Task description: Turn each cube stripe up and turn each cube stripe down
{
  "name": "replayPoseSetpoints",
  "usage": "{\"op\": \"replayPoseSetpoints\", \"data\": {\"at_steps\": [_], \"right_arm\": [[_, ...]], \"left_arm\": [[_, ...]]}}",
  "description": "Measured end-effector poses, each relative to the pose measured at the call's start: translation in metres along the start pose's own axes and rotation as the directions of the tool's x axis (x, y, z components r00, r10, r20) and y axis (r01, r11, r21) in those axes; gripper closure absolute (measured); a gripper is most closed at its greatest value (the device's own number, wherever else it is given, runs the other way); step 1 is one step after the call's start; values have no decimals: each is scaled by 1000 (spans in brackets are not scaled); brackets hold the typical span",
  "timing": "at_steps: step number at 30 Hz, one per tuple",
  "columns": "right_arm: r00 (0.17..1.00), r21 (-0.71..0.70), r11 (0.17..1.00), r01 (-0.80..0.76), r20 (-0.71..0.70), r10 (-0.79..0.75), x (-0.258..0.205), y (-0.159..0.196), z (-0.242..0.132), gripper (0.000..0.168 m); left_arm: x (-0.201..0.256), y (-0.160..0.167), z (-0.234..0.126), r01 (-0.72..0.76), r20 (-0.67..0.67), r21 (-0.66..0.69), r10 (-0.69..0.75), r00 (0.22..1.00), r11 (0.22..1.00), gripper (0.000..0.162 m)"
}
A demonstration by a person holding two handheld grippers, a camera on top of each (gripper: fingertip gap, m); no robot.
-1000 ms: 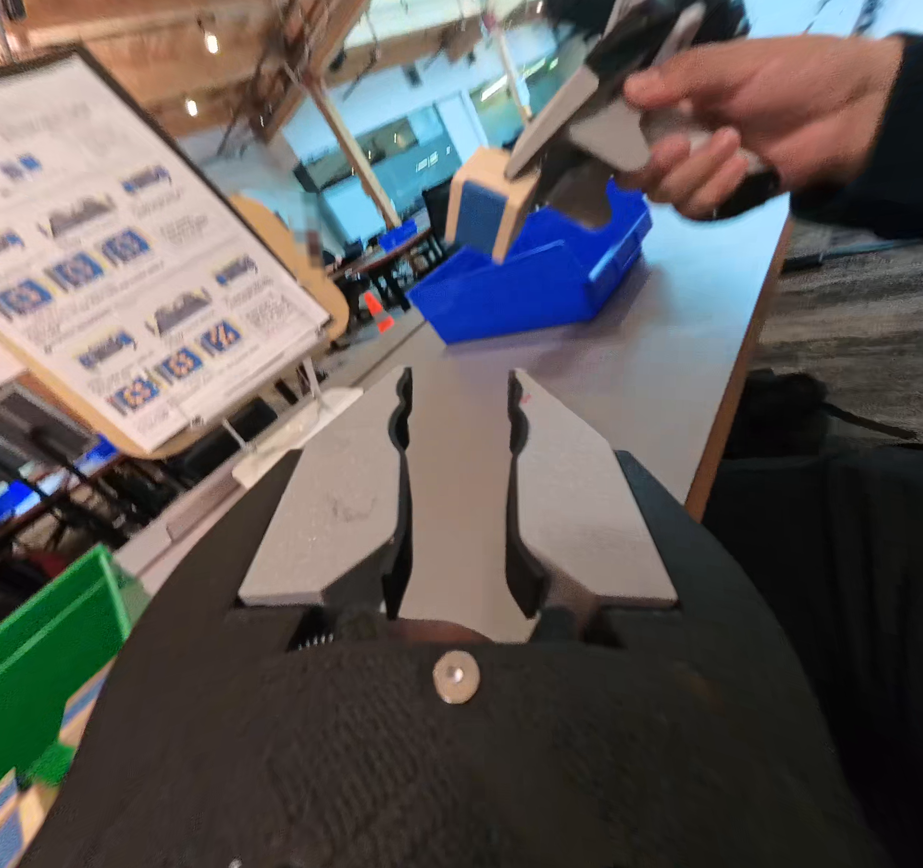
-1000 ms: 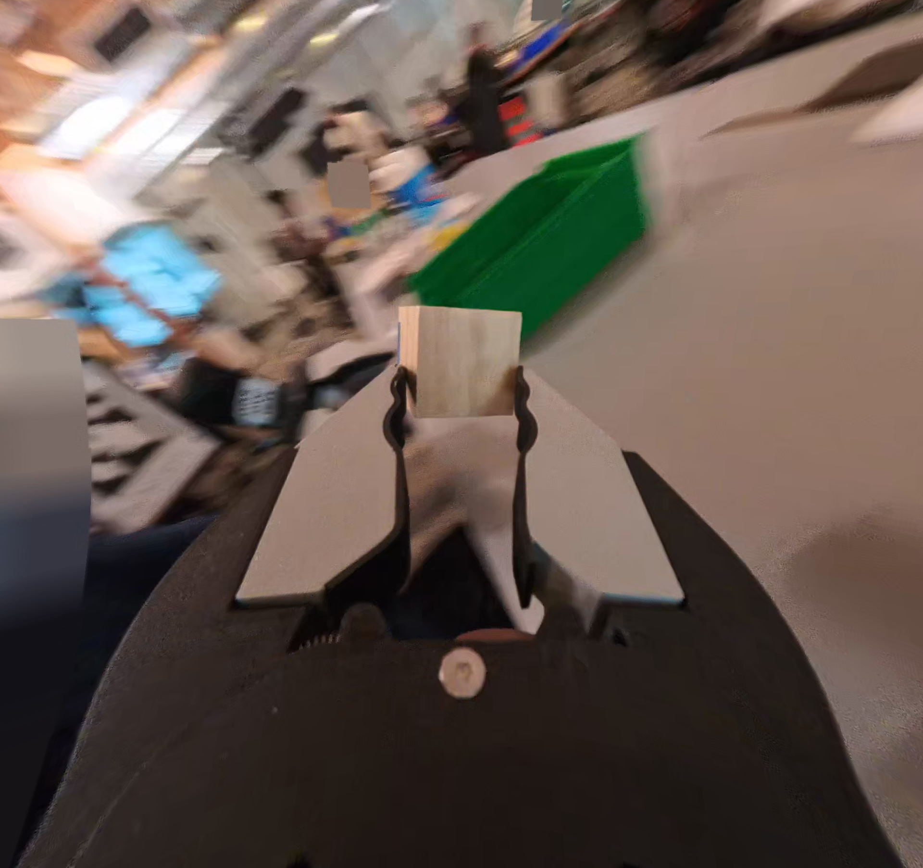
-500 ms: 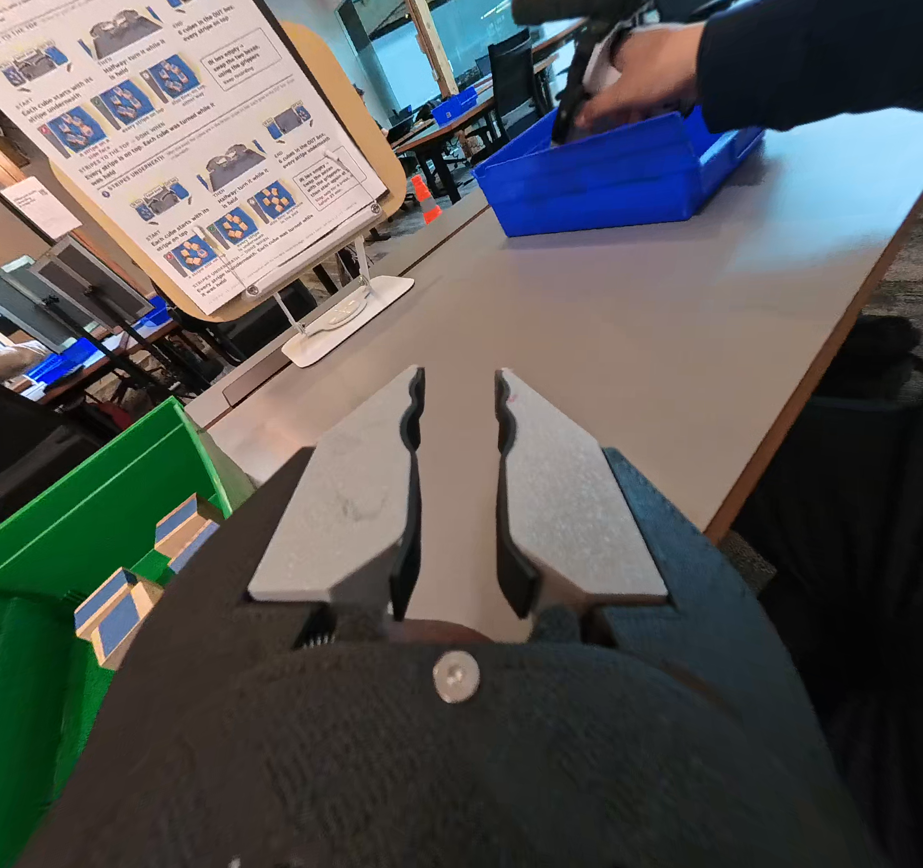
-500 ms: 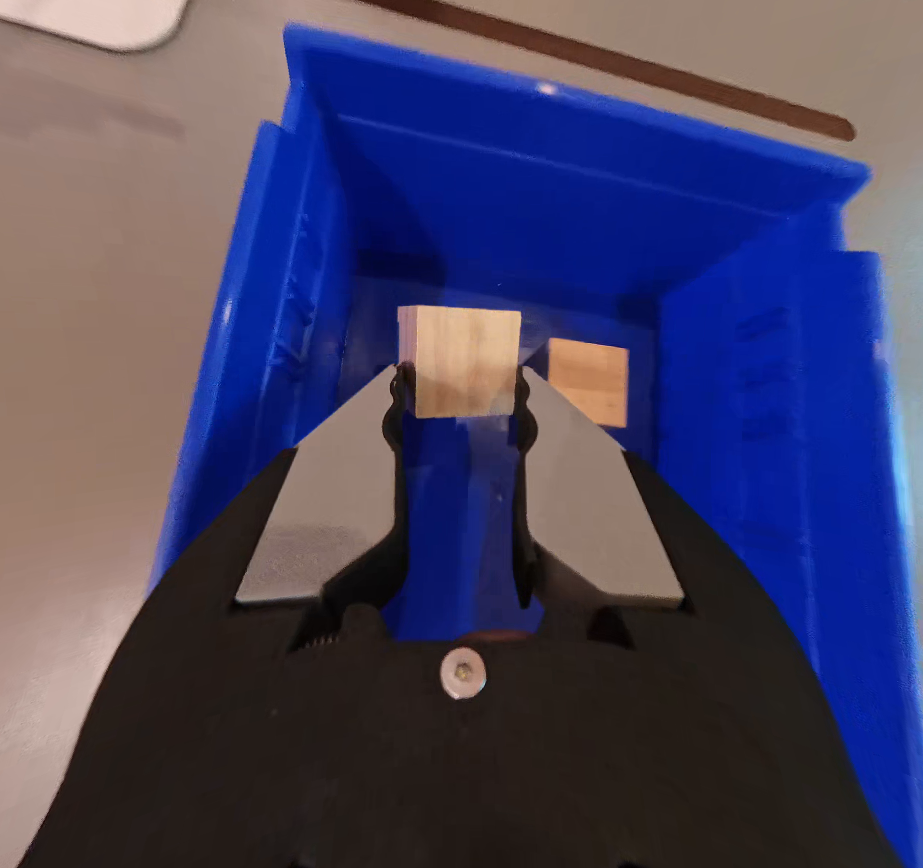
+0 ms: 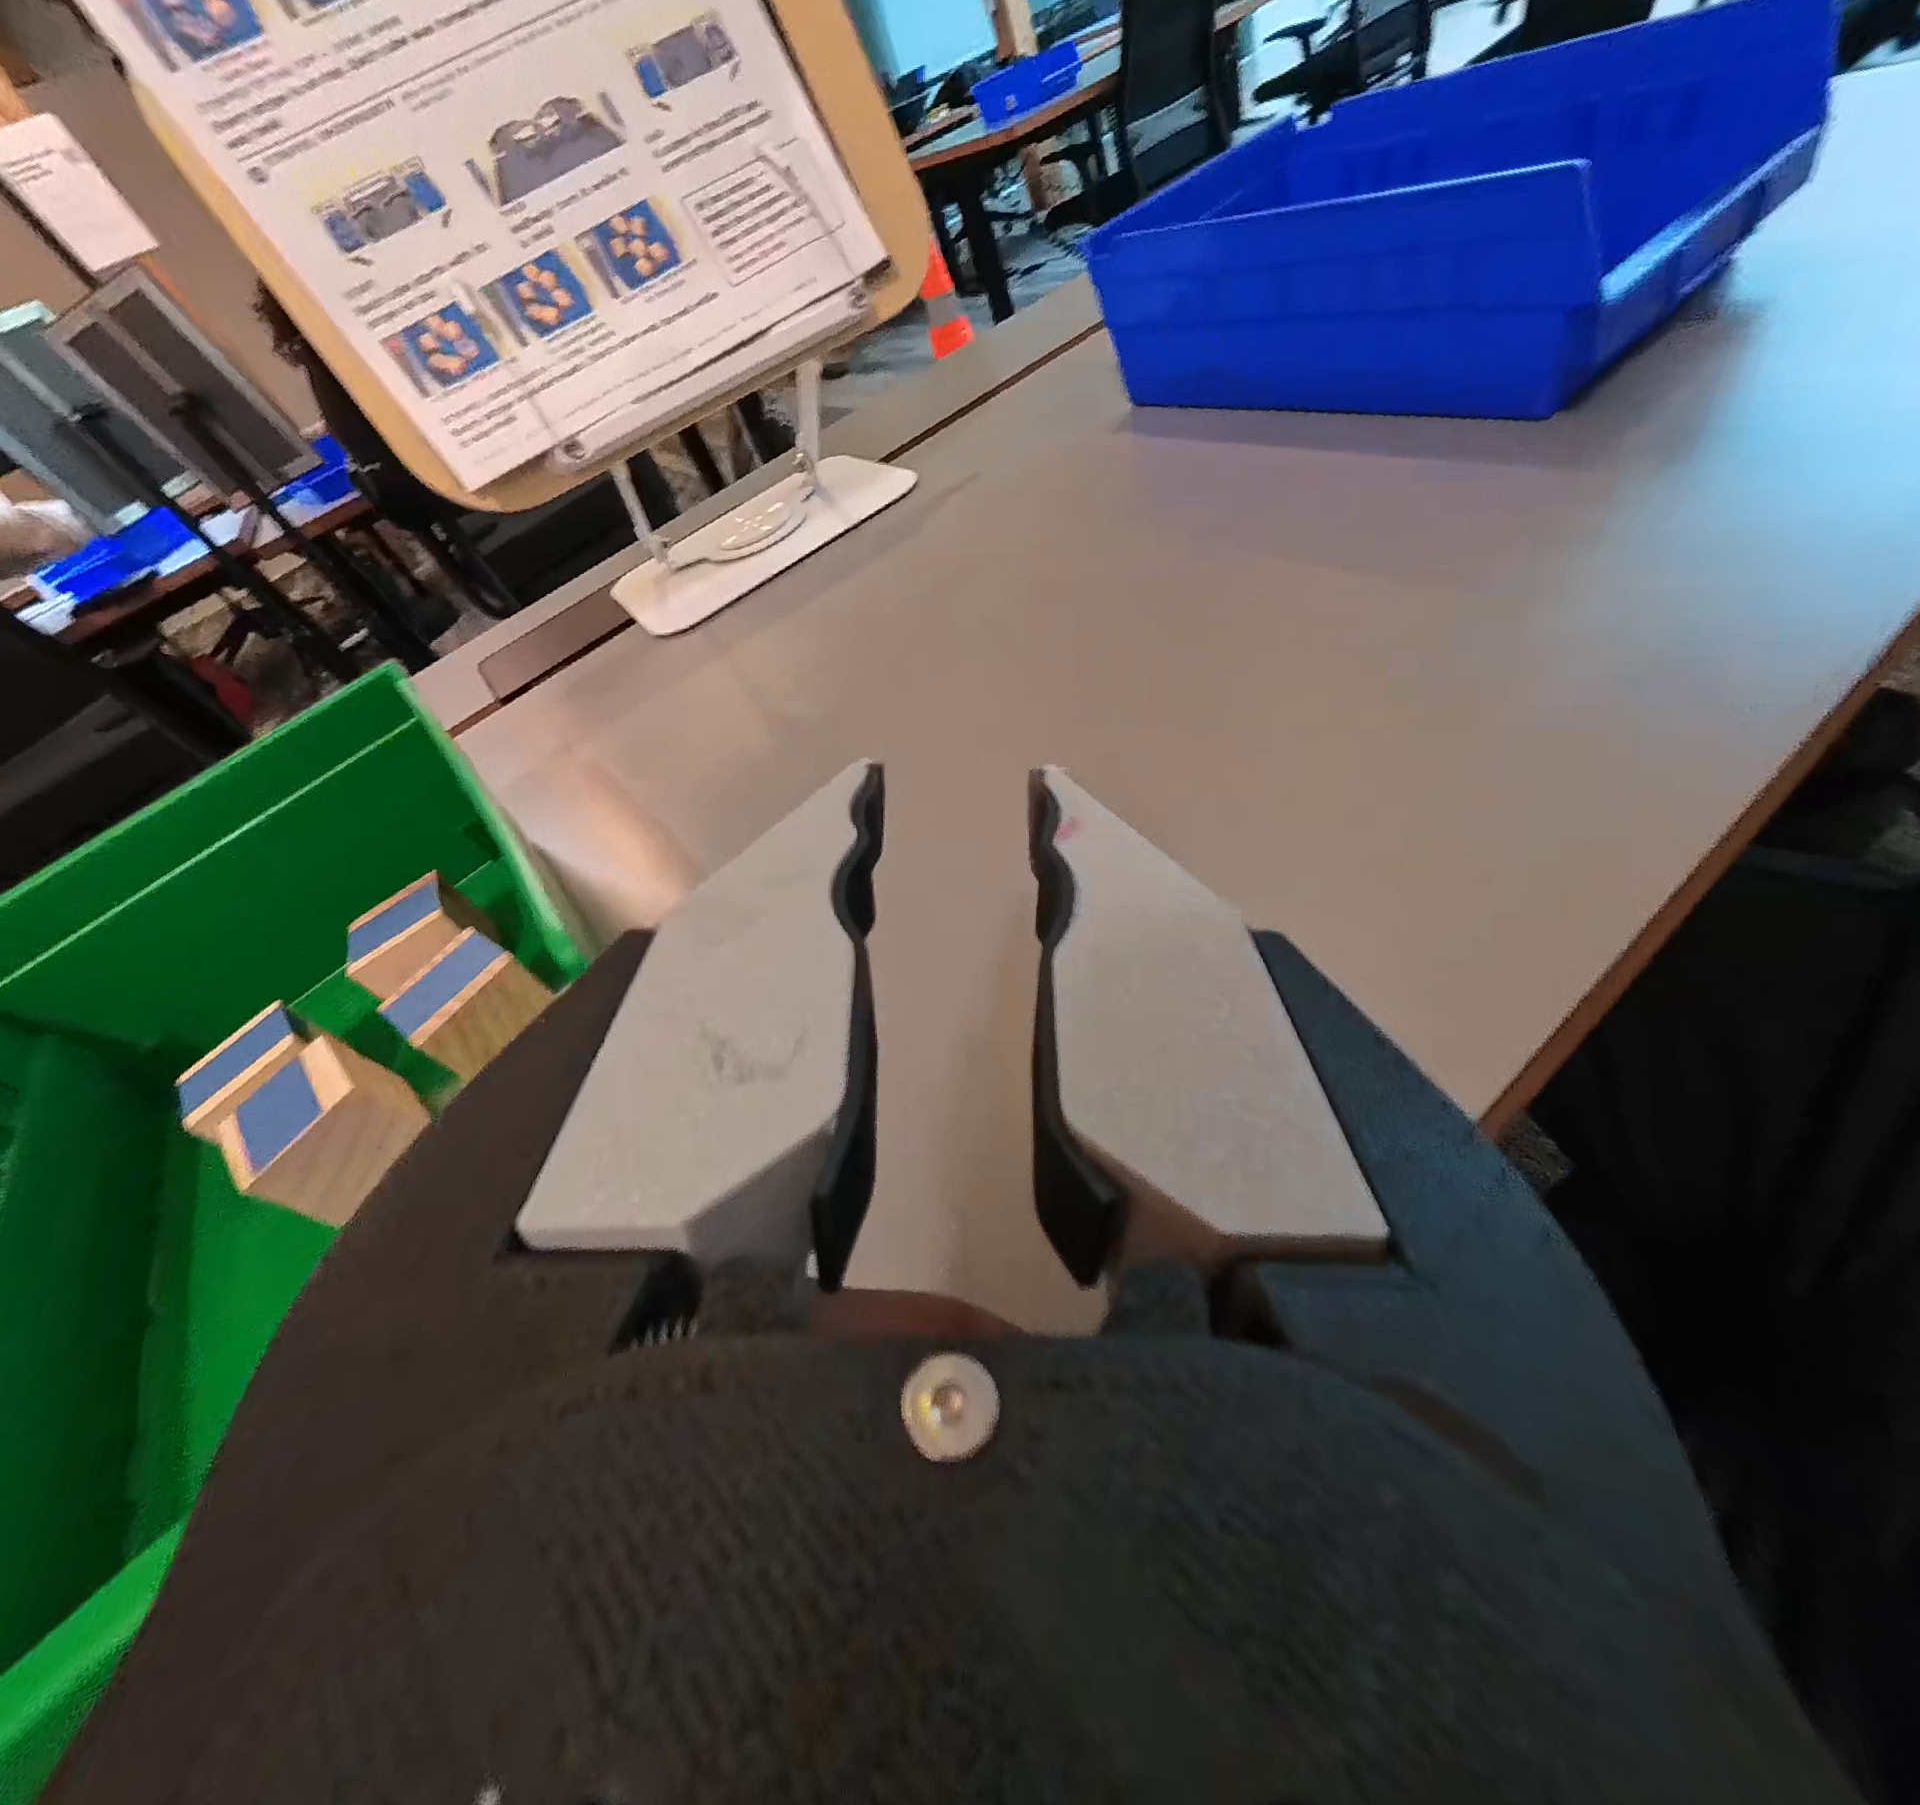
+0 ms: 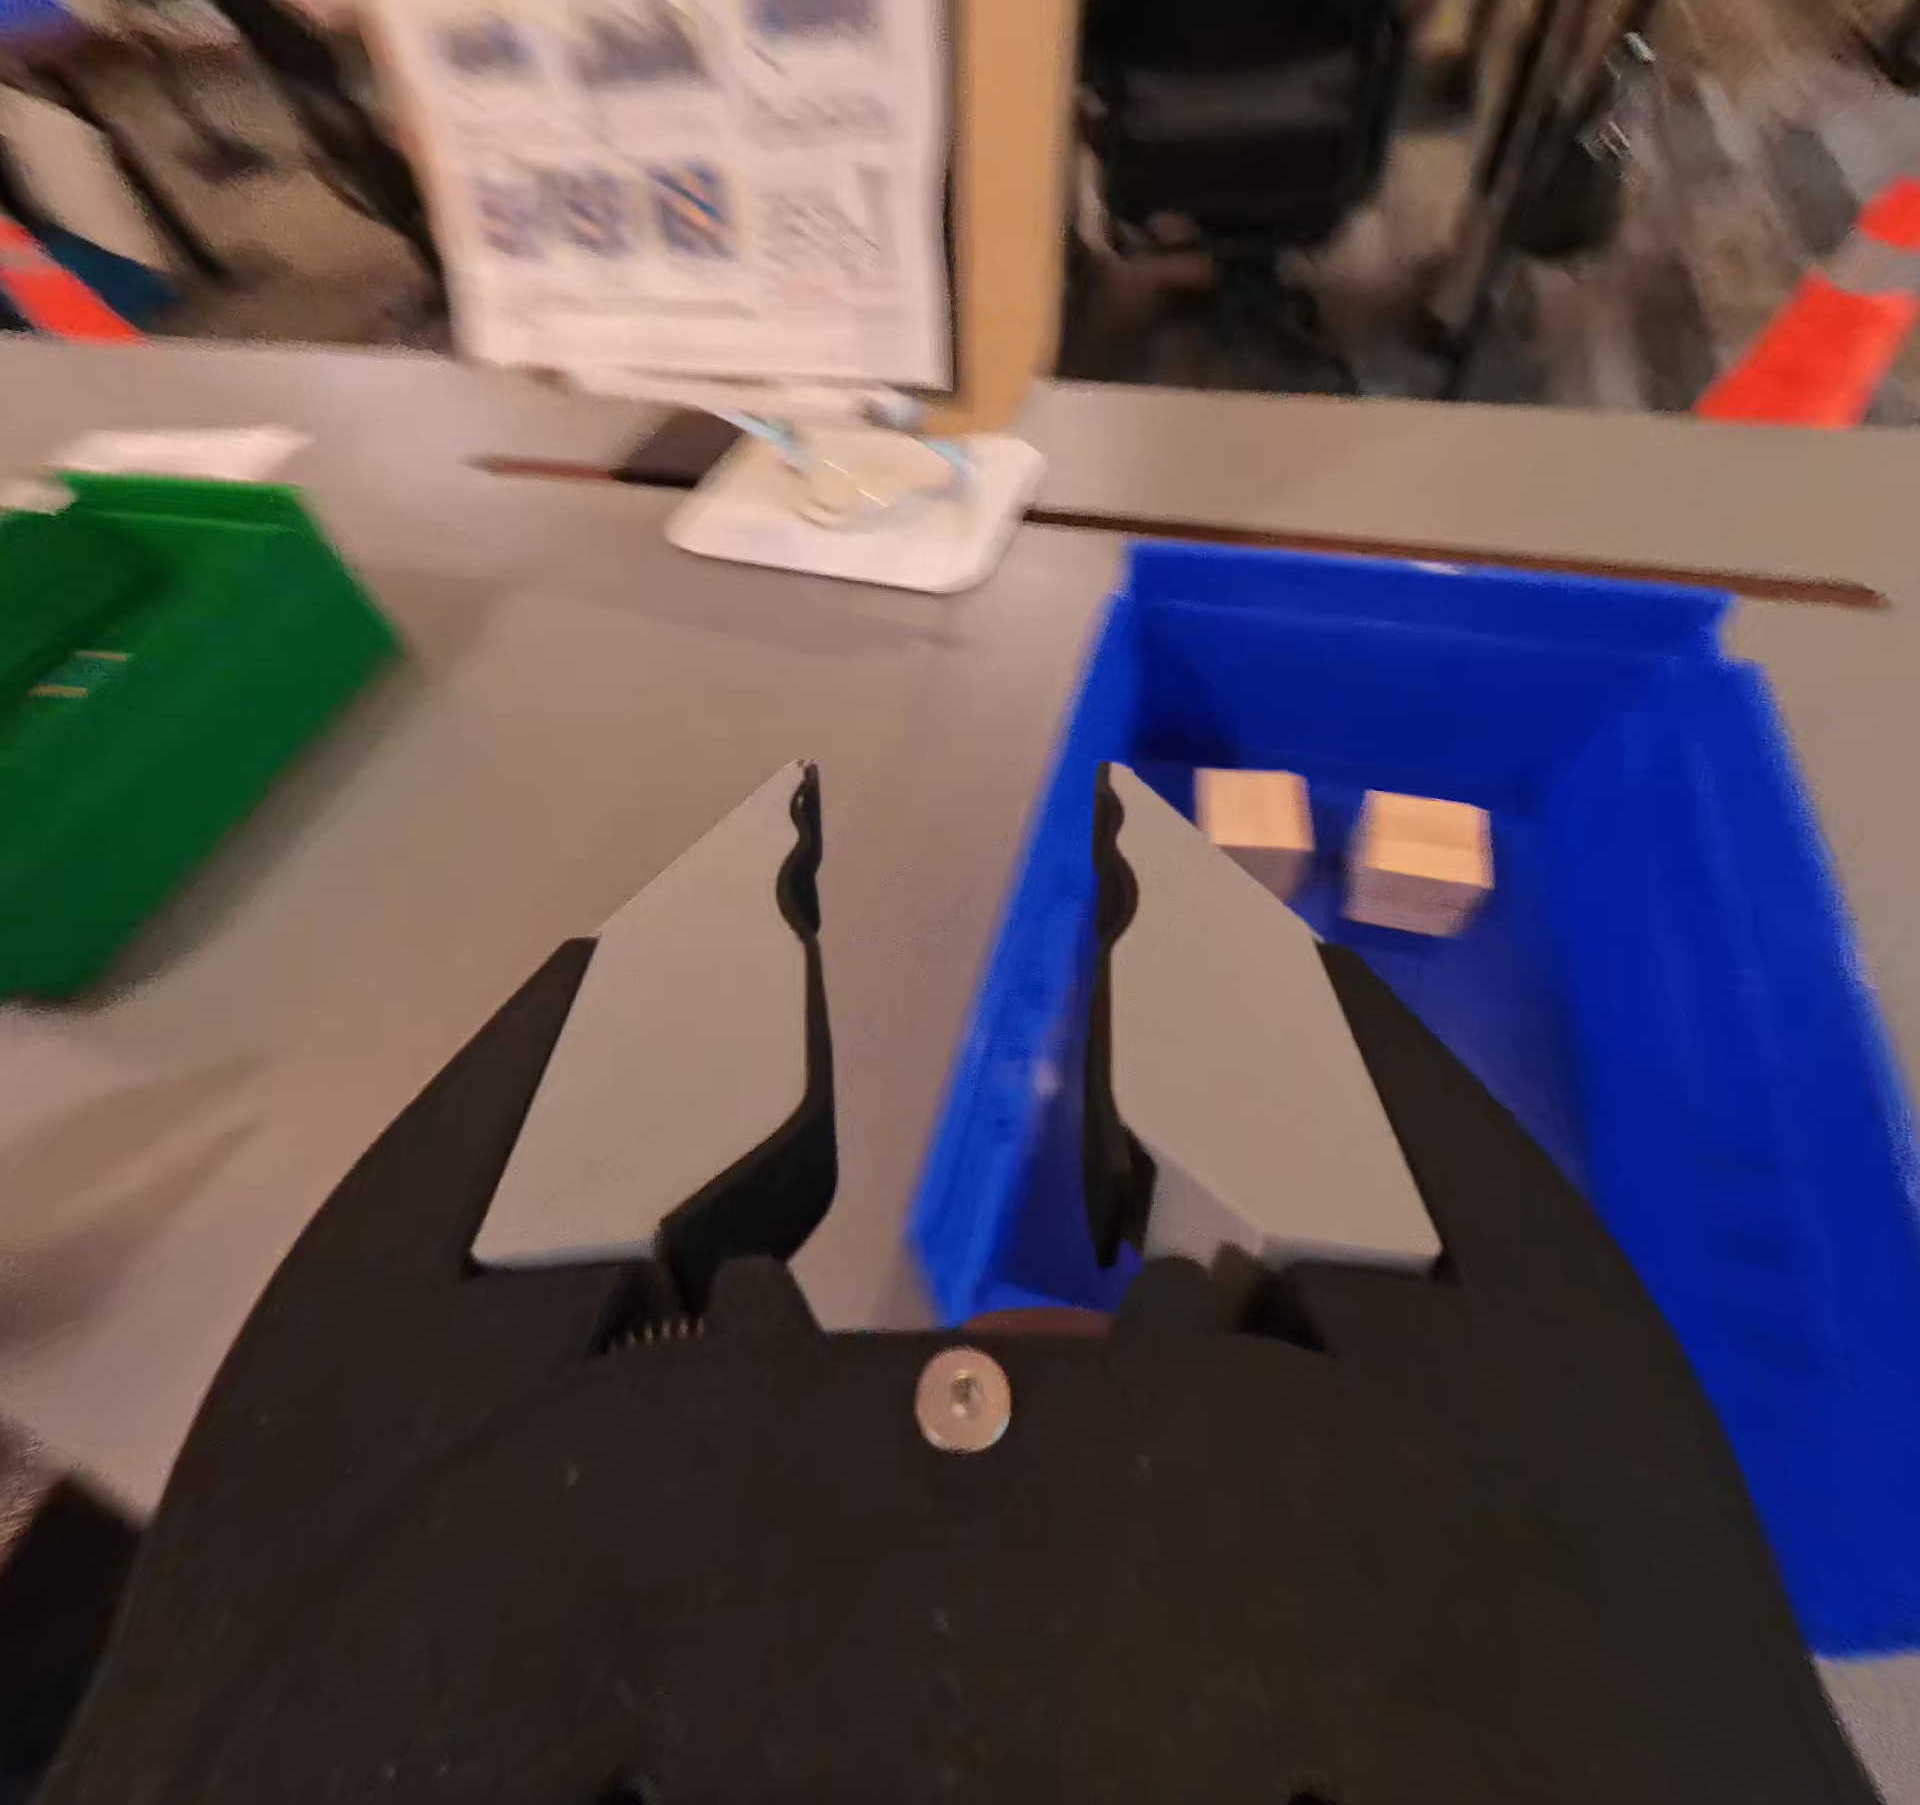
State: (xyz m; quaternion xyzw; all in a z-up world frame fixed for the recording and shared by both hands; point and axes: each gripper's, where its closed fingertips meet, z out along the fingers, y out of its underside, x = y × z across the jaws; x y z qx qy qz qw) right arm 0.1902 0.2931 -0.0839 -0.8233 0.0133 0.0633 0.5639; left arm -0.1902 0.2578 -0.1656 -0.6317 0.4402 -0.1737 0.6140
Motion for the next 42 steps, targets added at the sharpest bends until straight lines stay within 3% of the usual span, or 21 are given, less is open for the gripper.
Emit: {"op": "replayPoseSetpoints", "data": {"at_steps": [4, 7, 8, 10, 14, 16, 19, 20, 22, 25, 31, 35, 36, 42], "right_arm": [[978, 143, 989, 20, 204, -49, -78, 10, -51, 121], [971, 222, 969, 111, 183, -153, -102, 20, -69, 137], [973, 210, 967, 141, 152, -175, -103, 22, -71, 131], [972, 199, 968, 153, 146, -184, -107, 20, -78, 125], [955, 243, 967, 76, 261, -141, -124, 11, -94, 122], [954, 225, 971, 79, 266, -139, -123, 15, -93, 121], [954, 192, 977, 96, 262, -145, -121, 24, -90, 121], [953, 176, 978, 108, 262, -152, -120, 27, -90, 121], [955, 164, 977, 138, 240, -175, -117, 29, -93, 121], [958, 194, 969, 152, 212, -192, -113, 23, -102, 121], [946, 201, 963, 177, 235, -223, -118, 22, -106, 121], [946, 205, 961, 186, 226, -231, -117, 22, -103, 122], [945, 207, 961, 185, 231, -232, -117, 21, -103, 123], [942, 197, 963, 185, 243, -231, -117, 25, -99, 123]], "left_arm": [[-29, 0, -8, 77, 90, -7, -76, 993, 997, 136], [-69, -3, -22, 182, 180, 70, -192, 965, 981, 142], [-86, -1, -25, 200, 224, 69, -211, 952, 977, 142], [-120, 10, -28, 235, 296, 14, -228, 928, 972, 140], [-152, 45, -7, 311, 261, -241, -247, 933, 919, 116], [-159, 59, 9, 271, 192, -346, -215, 957, 898, 114], [-139, 65, 33, 157, -85, -408, -209, 974, 899, 113], [-140, 68, 38, 112, -121, -420, -178, 976, 901, 118], [-161, 74, 50, 22, -90, -444, -69, 994, 896, 111], [-167, 77, 63, -52, -182, -452, -35, 983, 890, 112], [-164, 121, 75, -247, -368, -597, 14, 930, 763, 107], [-175, 143, 90, -339, -350, -645, 130, 928, 685, 102], [-176, 144, 93, -360, -353, -644, 155, 923, 675, 111], [-174, 143, 91, -362, -335, -637, 179, 925, 681, 111]]}}
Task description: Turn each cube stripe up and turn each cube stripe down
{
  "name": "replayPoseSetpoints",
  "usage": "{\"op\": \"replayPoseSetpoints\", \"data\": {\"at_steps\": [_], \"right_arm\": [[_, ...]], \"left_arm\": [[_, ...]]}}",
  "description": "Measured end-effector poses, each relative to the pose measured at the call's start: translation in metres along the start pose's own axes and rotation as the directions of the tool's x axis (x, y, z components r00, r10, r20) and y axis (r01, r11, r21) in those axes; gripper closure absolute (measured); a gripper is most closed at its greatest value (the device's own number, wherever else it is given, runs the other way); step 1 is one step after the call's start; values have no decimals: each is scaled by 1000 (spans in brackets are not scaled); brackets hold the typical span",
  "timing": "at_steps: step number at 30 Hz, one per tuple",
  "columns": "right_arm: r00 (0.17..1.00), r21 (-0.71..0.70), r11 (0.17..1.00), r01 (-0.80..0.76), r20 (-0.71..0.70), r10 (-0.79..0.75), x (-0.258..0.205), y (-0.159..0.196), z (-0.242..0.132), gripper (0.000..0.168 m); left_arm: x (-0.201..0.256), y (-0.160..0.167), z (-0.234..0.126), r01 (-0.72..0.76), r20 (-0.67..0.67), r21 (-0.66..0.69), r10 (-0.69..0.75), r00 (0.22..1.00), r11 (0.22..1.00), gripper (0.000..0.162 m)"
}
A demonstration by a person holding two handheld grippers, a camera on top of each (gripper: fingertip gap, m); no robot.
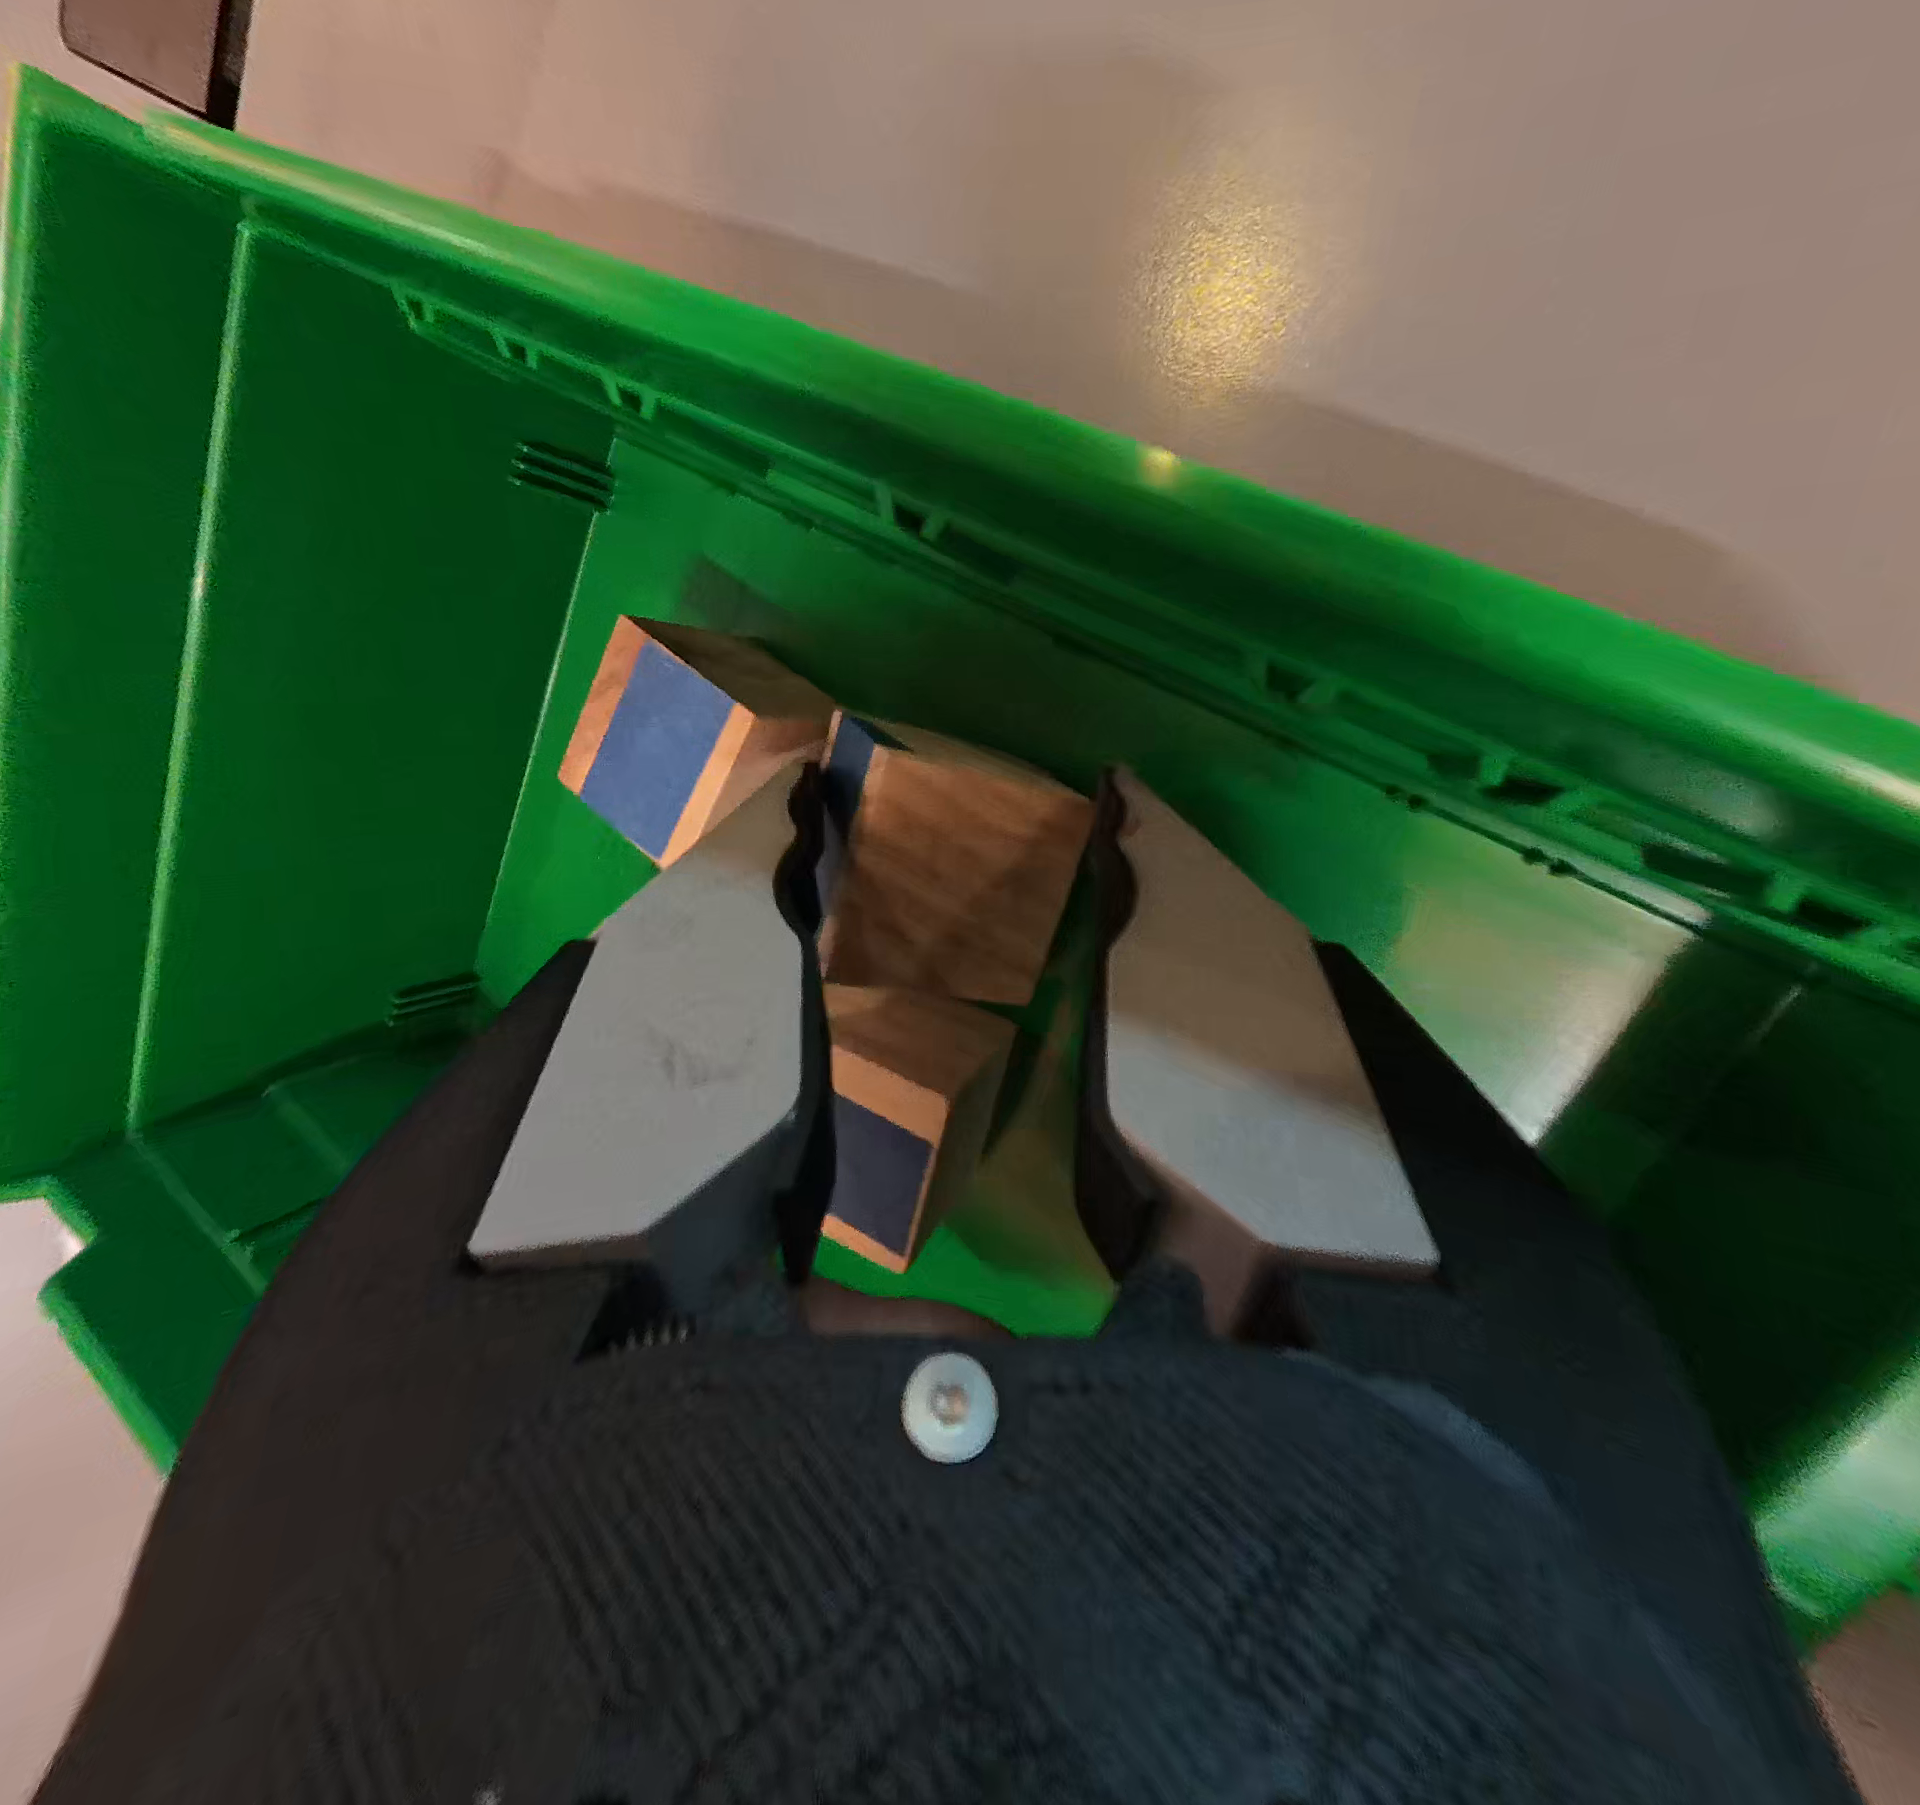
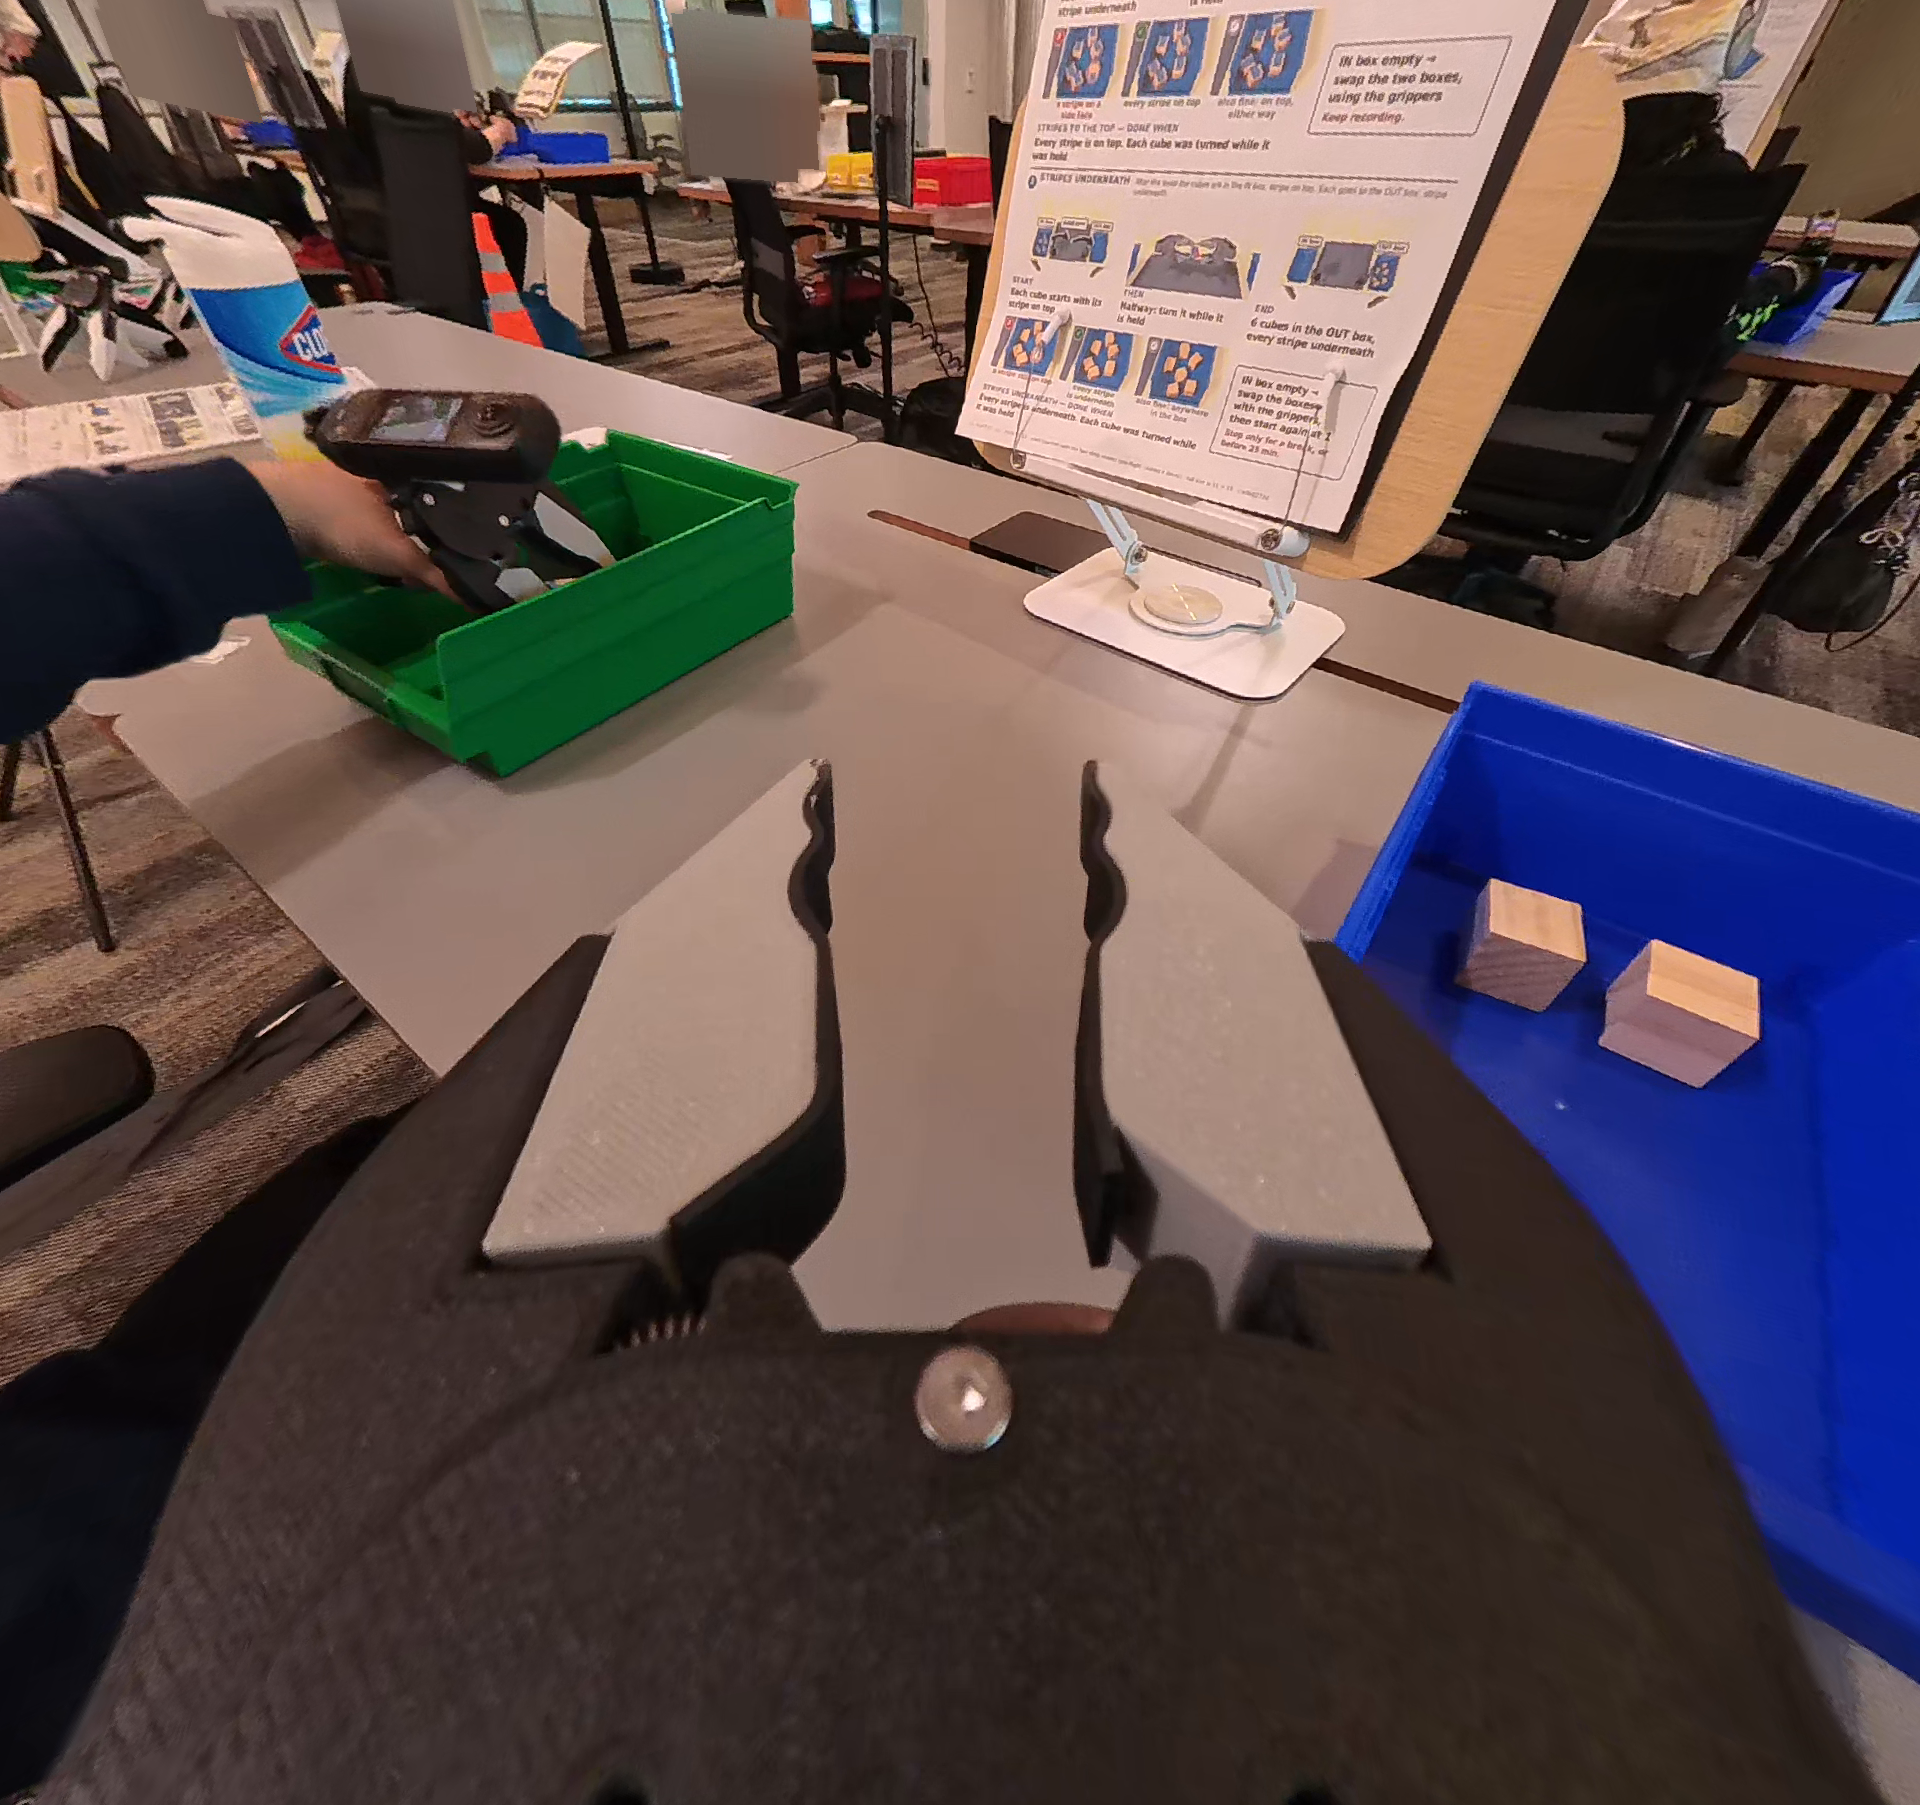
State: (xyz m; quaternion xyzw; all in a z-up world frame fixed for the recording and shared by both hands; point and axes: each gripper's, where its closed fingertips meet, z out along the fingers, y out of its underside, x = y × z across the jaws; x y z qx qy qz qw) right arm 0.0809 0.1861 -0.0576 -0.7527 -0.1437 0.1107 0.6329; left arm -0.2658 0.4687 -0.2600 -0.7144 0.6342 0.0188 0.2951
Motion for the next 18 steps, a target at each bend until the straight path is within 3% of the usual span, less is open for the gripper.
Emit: {"op": "replayPoseSetpoints", "data": {"at_steps": [6, 11, 15, 18], "right_arm": [[1000, 27, 999, 21, 1, -21, -6, -9, -11, 124], [999, 26, 1000, 7, 40, -8, -11, -10, -17, 124], [985, -37, 999, -39, 165, 45, -36, 2, -2, 122], [960, -65, 998, -25, 276, 42, -69, 11, 13, 121]], "left_arm": [[-6, 5, -19, -23, 143, 36, 17, 990, 999, 113], [-9, -12, -74, 41, 285, 261, -117, 951, 964, 113], [20, -56, -136, 72, 268, 567, -267, 926, 820, 113], [71, -102, -181, -107, 313, 723, -186, 931, 682, 113]]}}
